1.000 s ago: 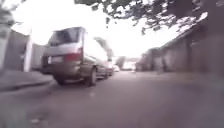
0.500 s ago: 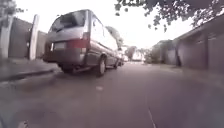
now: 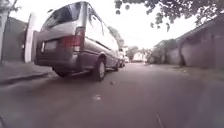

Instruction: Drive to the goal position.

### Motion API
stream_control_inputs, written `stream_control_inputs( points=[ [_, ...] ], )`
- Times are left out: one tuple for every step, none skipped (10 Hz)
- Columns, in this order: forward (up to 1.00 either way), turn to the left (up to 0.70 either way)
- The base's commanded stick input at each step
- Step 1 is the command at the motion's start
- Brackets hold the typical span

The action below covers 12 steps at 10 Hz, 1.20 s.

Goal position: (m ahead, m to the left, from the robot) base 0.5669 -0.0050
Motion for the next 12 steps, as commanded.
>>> stream_control_inputs(
  points=[
    [0.00, -0.59],
    [0.00, 0.00],
    [0.00, -0.04],
    [0.00, -0.45],
    [0.00, -0.87],
    [0.00, -0.85],
    [0.00, -0.01],
    [0.00, 0.00],
    [0.00, 0.00],
    [0.00, 0.00],
    [0.00, 0.00],
    [0.00, 0.00]
  ],
)
